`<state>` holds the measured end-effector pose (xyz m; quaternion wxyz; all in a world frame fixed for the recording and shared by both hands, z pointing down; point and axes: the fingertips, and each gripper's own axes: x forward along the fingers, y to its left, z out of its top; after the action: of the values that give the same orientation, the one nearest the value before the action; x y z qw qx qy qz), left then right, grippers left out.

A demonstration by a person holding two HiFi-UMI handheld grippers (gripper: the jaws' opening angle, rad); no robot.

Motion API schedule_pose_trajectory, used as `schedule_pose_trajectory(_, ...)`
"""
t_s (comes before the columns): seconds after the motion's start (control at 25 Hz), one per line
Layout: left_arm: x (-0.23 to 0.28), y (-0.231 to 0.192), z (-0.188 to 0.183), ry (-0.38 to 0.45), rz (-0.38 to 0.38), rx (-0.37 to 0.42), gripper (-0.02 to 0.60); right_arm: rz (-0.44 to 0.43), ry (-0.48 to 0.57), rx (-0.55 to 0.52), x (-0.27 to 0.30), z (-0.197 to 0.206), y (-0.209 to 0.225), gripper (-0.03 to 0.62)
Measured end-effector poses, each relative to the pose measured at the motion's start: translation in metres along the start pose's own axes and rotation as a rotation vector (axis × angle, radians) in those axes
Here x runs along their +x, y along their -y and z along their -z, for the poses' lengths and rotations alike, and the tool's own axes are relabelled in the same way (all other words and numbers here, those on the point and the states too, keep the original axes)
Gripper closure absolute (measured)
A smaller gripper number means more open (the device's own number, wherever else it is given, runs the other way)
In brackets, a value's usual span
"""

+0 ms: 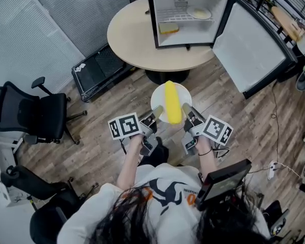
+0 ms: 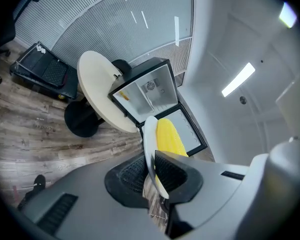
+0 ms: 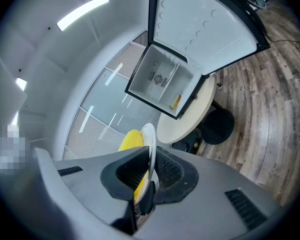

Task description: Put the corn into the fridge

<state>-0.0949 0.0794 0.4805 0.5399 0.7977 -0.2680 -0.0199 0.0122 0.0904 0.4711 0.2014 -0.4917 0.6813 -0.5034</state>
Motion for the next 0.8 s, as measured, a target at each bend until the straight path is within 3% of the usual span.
schedule_pose_trajectory(0.44,0.027,-0.026,-0.095,-0.053,0.037,0.015,0.543,0.03,0.056,0.001,0.088,-0.034,-0.016,0.567)
schedule_pose_trajectory(0.8,0.05,-0.04,-0.115,-0.125,0.064,0.014,0.543,0.083,0.102,0.025,0.108,-0.048,-0.005,0.566)
